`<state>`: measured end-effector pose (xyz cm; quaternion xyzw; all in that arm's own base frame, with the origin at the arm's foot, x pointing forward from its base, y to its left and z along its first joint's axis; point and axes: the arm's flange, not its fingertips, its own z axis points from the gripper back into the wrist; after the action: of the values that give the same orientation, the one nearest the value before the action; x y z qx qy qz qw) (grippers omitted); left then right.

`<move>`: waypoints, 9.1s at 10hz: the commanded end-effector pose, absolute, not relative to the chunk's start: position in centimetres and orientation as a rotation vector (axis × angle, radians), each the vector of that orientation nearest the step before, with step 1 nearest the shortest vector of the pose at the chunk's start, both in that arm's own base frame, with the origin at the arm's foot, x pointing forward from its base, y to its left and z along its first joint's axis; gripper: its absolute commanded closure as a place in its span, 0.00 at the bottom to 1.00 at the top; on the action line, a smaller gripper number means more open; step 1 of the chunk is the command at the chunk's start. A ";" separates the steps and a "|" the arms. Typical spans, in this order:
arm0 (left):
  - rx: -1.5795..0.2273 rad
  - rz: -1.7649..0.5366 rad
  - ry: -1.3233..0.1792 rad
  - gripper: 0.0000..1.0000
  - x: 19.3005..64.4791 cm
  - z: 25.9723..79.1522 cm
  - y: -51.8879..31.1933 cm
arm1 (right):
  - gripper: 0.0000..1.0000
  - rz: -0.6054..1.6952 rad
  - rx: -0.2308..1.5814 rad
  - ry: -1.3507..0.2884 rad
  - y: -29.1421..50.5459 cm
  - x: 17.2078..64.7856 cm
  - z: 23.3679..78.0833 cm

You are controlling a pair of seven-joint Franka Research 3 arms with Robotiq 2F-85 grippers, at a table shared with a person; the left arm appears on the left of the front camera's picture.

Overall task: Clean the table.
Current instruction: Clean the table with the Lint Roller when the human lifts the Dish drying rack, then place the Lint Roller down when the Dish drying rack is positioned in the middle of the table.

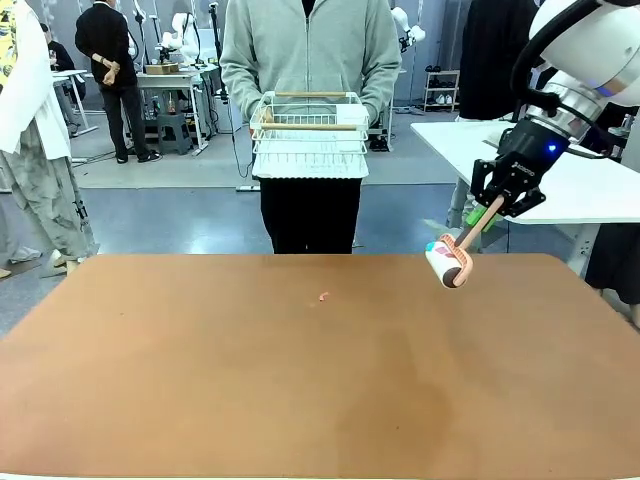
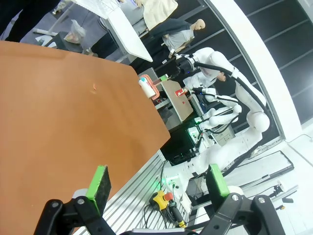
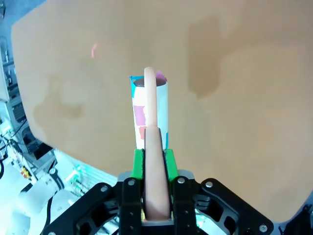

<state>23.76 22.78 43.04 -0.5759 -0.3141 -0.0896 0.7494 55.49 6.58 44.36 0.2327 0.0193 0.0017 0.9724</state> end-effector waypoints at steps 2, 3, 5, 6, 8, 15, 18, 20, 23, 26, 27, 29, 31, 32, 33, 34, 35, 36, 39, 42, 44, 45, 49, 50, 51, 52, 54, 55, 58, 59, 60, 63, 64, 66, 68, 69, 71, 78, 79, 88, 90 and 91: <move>-1.266 -0.201 -0.694 0.00 23.4 43.1 22.9 | 1.00 -0.069 0.410 -0.033 7.2 57.8 43.4; -1.266 -0.201 -0.694 0.00 23.4 43.1 22.9 | 1.00 -0.080 0.407 -0.048 7.3 58.0 42.8; -1.266 -0.201 -0.694 0.00 23.4 43.1 22.9 | 1.00 -0.089 0.410 -0.009 7.3 58.3 42.4; -1.266 -0.201 -0.694 0.00 23.4 43.1 22.9 | 1.00 -0.050 0.432 -0.039 6.6 58.4 42.4; -1.266 -0.201 -0.694 0.00 23.4 43.1 22.9 | 1.00 -0.050 0.432 -0.039 6.6 58.4 42.4; -1.266 -0.201 -0.694 0.00 23.4 43.1 22.9 | 0.79 -0.071 0.488 -0.011 8.7 61.2 39.5; -1.266 -0.201 -0.694 0.00 23.4 43.1 22.9 | 0.79 -0.067 0.504 0.005 12.0 61.9 37.3; -1.266 -0.201 -0.694 0.00 23.4 43.1 22.9 | 0.79 -0.049 0.525 0.015 14.4 61.7 36.0; -1.266 -0.201 -0.694 0.00 23.4 43.1 22.9 | 0.79 -0.103 0.579 0.032 16.3 61.9 34.1; -1.266 -0.201 -0.694 0.00 23.4 43.1 22.9 | 0.79 -0.104 0.622 0.094 17.6 62.6 32.3; -1.266 -0.201 -0.694 0.00 23.4 43.1 22.9 | 0.79 -0.102 0.633 0.105 18.1 62.7 31.5; -1.266 -0.201 -0.694 0.00 23.4 43.1 22.9 | 0.79 -0.098 0.642 0.123 19.1 62.6 30.3; -1.266 -0.201 -0.694 0.00 23.4 43.1 22.9 | 0.79 -0.090 0.620 0.114 21.0 62.4 29.0; -1.266 -0.201 -0.694 0.00 23.4 43.1 22.9 | 0.79 -0.087 0.616 0.113 22.1 62.3 28.4; -1.266 -0.201 -0.694 0.00 23.4 43.1 22.9 | 0.79 -0.088 0.628 0.121 23.2 62.1 27.5; -1.266 -0.201 -0.694 0.00 23.4 43.1 22.9 | 0.79 -0.092 0.654 0.138 24.3 62.0 26.5; -1.266 -0.201 -0.694 0.00 23.4 43.1 22.9 | 0.79 -0.090 0.660 0.149 25.5 61.9 25.7; -1.266 -0.201 -0.694 0.00 23.4 43.1 22.9 | 0.79 -0.080 0.654 0.156 26.8 61.9 25.1; -1.266 -0.201 -0.694 0.00 23.4 43.1 22.9 | 0.79 -0.064 0.645 0.152 31.0 60.9 23.3; -1.266 -0.201 -0.694 0.00 23.4 43.1 22.9 | 0.79 -0.017 0.623 0.150 34.5 60.2 22.3; -1.266 -0.201 -0.694 0.00 23.4 43.1 22.9 | 0.79 0.013 0.696 0.078 36.5 59.2 23.3; -1.266 -0.201 -0.694 0.00 23.4 43.1 22.9 | 0.79 0.017 0.710 0.061 37.1 58.8 23.9; -1.266 -0.201 -0.694 0.00 23.4 43.1 22.9 | 0.79 0.017 0.741 0.003 37.3 58.5 27.5; -1.266 -0.201 -0.694 0.00 23.4 43.1 22.9 | 0.79 0.023 0.750 0.002 37.2 58.6 28.5; -1.266 -0.201 -0.694 0.00 23.4 43.1 22.9 | 0.79 0.037 0.754 -0.004 37.0 58.6 29.8; -1.266 -0.201 -0.694 0.00 23.4 43.1 22.9 | 0.79 0.036 0.779 -0.030 36.4 58.8 31.7; -1.266 -0.201 -0.694 0.00 23.4 43.1 22.9 | 0.79 0.063 0.836 -0.065 34.9 58.2 37.0; -1.266 -0.201 -0.694 0.00 23.4 43.1 22.9 | 0.79 0.081 0.869 -0.101 33.6 57.8 39.7; -1.266 -0.201 -0.694 0.00 23.4 43.1 22.9 | 0.79 0.070 0.740 -0.001 28.5 56.4 45.0; -1.266 -0.201 -0.694 0.00 23.4 43.1 22.9 | 0.79 0.073 0.660 -0.004 26.4 55.6 46.8; -1.266 -0.201 -0.694 0.00 23.4 43.1 22.9 | 0.79 0.055 0.568 0.010 24.1 54.8 48.5; -1.266 -0.201 -0.694 0.00 23.4 43.1 22.9 | 0.79 -0.028 0.365 0.009 17.2 52.7 52.0; -1.266 -0.201 -0.694 0.00 23.4 43.1 22.9 | 0.79 -0.062 0.281 0.005 15.1 52.8 52.4; -1.266 -0.201 -0.694 0.00 23.4 43.1 22.9 | 0.79 -0.112 0.115 -0.017 11.1 52.7 52.5; -1.266 -0.201 -0.694 0.00 23.4 43.1 22.9 | 0.79 -0.102 0.068 -0.041 8.1 52.1 51.8; -1.266 -0.201 -0.694 0.00 23.4 43.1 22.9 | 0.79 -0.107 0.079 -0.047 7.0 52.0 51.1; -1.266 -0.201 -0.694 0.00 23.4 43.1 22.9 | 0.79 -0.091 0.105 -0.048 6.3 52.3 50.3; -1.266 -0.201 -0.694 0.00 23.4 43.1 22.9 | 0.79 -0.108 0.073 -0.022 6.3 53.0 51.0; -1.266 -0.201 -0.694 0.00 23.4 43.1 22.9 | 0.79 -0.108 0.073 -0.022 6.3 53.0 51.0; -1.266 -0.201 -0.694 0.00 23.4 43.1 22.9 | 0.79 -0.108 0.073 -0.022 6.3 53.0 51.0; -1.266 -0.201 -0.694 0.00 23.4 43.1 22.9 | 0.79 -0.108 0.073 -0.022 6.3 53.0 51.0; -1.266 -0.201 -0.694 0.00 23.4 43.1 22.9 | 0.79 -0.108 0.073 -0.022 6.3 53.0 51.0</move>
<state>23.74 22.79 43.04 -0.5758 -0.3142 -0.0892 0.7495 53.02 6.13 50.78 0.0386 -0.0121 -0.0553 0.9977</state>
